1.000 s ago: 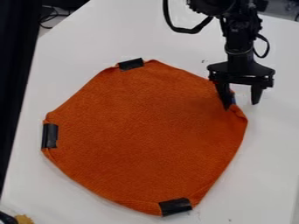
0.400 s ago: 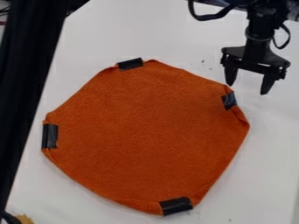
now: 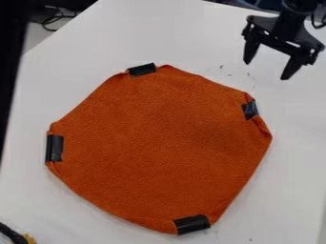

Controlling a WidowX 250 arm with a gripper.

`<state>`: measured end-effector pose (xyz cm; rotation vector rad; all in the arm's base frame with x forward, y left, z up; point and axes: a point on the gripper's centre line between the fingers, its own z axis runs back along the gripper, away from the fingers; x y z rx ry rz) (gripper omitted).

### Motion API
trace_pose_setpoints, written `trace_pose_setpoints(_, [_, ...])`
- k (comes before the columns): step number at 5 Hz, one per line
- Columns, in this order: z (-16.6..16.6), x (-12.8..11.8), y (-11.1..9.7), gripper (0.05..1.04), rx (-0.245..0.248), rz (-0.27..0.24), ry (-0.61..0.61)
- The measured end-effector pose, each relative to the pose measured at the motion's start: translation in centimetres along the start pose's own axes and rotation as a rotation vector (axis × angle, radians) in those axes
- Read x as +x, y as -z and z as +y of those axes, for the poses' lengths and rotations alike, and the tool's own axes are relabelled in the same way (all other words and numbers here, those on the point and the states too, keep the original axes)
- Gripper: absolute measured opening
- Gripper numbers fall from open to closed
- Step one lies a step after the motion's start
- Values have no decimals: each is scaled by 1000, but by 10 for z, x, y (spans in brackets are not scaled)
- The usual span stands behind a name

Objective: Unfold the cloth from left to right

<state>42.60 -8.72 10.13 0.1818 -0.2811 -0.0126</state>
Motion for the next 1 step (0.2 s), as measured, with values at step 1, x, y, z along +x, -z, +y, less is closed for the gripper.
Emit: trace_pose_setpoints(1, [3,-17,2,1001,-10,6,-35])
